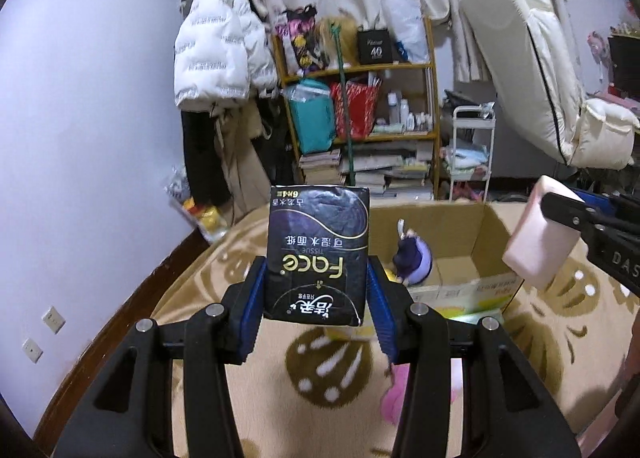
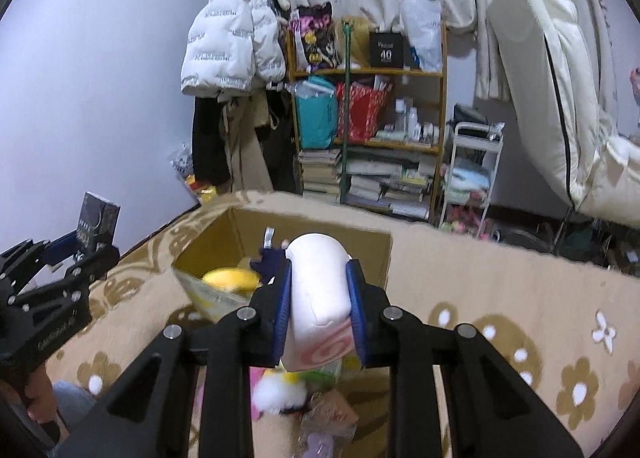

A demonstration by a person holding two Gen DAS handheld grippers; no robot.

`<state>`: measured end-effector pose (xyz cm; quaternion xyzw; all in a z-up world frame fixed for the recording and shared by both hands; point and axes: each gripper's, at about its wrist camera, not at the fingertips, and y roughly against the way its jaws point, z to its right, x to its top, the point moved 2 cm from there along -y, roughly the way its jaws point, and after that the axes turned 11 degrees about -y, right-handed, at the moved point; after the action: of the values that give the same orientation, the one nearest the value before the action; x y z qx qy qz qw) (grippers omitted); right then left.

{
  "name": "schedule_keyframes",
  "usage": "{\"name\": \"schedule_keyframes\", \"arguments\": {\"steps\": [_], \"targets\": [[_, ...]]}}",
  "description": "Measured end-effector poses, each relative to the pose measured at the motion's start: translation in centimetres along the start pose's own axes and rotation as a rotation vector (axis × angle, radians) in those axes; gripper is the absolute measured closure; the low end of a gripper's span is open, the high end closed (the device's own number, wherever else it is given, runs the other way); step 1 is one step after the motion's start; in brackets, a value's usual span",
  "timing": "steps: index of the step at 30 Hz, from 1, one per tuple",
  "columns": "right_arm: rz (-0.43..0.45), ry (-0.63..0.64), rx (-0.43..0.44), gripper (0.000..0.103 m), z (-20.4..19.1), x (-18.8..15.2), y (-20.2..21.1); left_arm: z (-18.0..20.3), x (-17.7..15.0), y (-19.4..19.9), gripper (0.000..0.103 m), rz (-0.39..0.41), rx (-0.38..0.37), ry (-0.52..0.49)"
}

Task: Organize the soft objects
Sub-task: 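Lift tissue pack with left gripper while right gripper carries cushion over the box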

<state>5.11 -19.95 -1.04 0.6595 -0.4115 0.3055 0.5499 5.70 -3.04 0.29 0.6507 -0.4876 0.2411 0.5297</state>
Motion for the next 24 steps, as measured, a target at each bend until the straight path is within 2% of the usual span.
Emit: {"name": "schedule_keyframes", "arguments": {"steps": [5, 12, 17, 24], "targets": [[0.036, 0.019, -0.014, 0.076, -0.1, 1.3, -0.3, -0.2, 1.5, -0.4, 0.057, 0.051, 0.007, 0.021], [0.083, 0.018, -0.009, 0.076, 0.0, 3.9, -0.9, -0.2, 4.1, -1.3, 0.057, 0.091, 0.046, -0.007], [0.148, -0.004, -0.011, 0.076, 0.0, 6.3, -1.0, 0.1, 5.7, -2.2, 0.057, 0.113, 0.064, -0.030], [0.172, -0.013, -0.017, 0.076, 0.3, 6.4, -1.9, 0.9, 5.0, -3.9, 0.057, 0.099, 0.044, -0.030]]}}
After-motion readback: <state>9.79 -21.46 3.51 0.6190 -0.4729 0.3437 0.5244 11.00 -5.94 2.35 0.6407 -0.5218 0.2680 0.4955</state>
